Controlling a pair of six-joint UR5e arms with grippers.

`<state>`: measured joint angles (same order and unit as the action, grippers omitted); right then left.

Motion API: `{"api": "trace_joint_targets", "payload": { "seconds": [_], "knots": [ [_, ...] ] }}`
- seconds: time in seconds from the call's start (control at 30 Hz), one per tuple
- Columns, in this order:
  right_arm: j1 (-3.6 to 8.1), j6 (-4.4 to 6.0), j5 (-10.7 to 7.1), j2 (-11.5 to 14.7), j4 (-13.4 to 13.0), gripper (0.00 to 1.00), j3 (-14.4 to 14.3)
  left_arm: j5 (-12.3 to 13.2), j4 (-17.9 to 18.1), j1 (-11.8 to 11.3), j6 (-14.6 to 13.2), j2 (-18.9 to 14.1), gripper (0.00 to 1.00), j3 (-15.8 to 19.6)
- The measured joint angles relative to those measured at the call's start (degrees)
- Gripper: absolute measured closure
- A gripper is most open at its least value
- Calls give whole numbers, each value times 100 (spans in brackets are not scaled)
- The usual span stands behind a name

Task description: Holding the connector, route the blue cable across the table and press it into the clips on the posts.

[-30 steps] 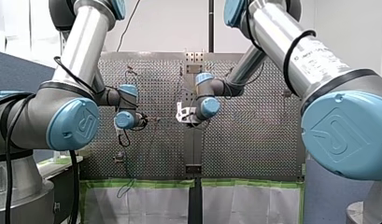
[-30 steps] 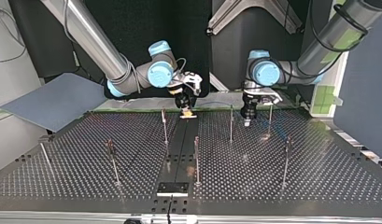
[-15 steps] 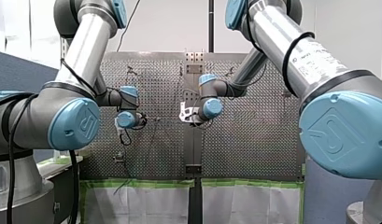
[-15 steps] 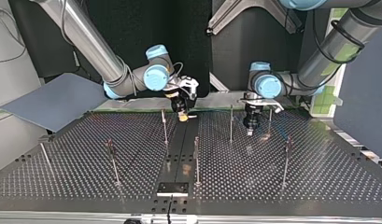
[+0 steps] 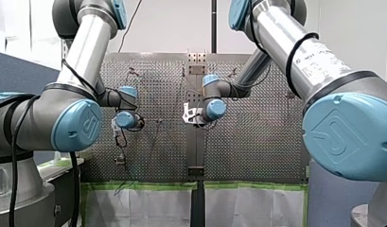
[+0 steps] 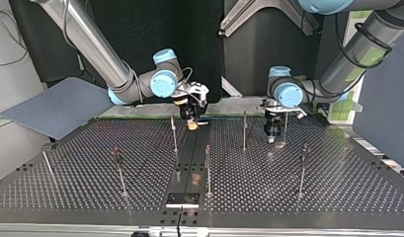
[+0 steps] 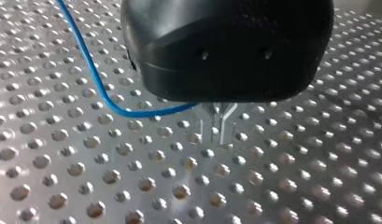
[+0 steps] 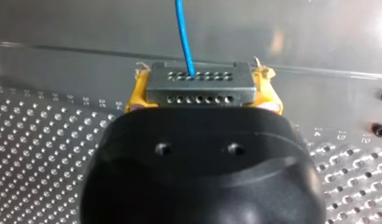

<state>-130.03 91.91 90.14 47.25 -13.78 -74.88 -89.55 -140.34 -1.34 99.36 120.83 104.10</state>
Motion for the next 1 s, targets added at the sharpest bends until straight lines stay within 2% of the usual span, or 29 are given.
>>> {"api": "trace_joint_targets", "payload": {
  "seconds": [0.07, 0.23, 0.33, 0.47, 0.73, 0.87, 1.0],
  "knots": [
    [0, -2, -2, 0, 4, 100, 17, -40, -98, -2, -102, -1, 0, 38],
    [-5, 7, -4, 2, 22, 100, 35, -219, -355, 17, -342, -32, 0, 241],
    [-9, 1, -4, 2, 51, 100, 36, -349, -462, 42, -370, -115, 0, 374],
    [-23, -3, -4, 1, 72, 100, 38, -444, -405, 113, -243, -304, 0, 585],
    [-42, 14, -6, 0, 107, 100, 38, -414, -122, 402, 124, -683, 0, 967],
    [-41, 7, -8, 0, 159, 100, 38, -539, -84, 623, 294, -907, 0, 1181],
    [-33, 14, -7, 0, 171, 100, 38, -702, -149, 804, 311, -1042, 0, 1255]
  ]
}}
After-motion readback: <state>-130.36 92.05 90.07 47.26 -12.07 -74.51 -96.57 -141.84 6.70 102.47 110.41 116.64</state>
